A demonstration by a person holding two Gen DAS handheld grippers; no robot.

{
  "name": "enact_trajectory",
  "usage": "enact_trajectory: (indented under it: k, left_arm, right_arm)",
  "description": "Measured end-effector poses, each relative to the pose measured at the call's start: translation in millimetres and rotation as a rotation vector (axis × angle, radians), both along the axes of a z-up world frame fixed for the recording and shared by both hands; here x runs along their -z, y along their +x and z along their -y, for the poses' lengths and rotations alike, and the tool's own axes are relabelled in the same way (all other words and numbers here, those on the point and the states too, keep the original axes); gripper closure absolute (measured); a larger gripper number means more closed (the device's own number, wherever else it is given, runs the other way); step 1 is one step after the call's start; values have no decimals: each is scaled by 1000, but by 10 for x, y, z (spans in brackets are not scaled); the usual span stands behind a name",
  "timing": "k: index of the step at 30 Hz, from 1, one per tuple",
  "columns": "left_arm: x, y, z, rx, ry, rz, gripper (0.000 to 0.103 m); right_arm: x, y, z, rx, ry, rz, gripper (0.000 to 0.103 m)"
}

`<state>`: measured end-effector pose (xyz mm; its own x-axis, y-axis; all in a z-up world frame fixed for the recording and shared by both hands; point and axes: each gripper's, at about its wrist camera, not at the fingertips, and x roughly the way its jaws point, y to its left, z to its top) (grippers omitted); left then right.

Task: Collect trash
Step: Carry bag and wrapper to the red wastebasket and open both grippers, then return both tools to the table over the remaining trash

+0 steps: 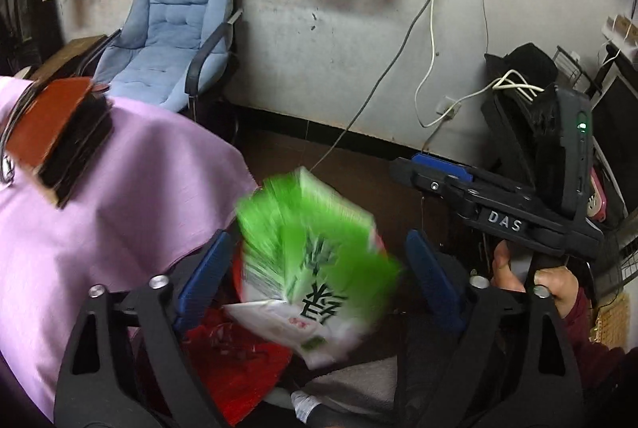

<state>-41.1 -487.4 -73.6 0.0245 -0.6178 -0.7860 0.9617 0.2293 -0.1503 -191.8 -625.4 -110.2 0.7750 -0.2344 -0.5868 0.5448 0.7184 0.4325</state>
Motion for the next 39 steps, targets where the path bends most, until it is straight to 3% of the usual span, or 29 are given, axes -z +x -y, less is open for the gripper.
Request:
enact_trajectory:
  k: [4, 12, 27, 39]
  left_arm:
    - [-61, 6, -33, -27, -17, 25, 7]
    - [-238, 184, -335, -114, -60, 48, 7]
    - [-584, 401, -1217, -313, -164, 147, 7]
    - [-794, 552, -2017, -531, -204, 301, 7]
  right_arm:
    - [-29, -67, -15, -3, -4, 9, 49]
    - [-105, 34, -156, -47, -15, 15, 49]
    - [-653, 307, -771, -167, -147, 54, 36]
    - [-1056, 680, -1408, -307, -222, 101, 28]
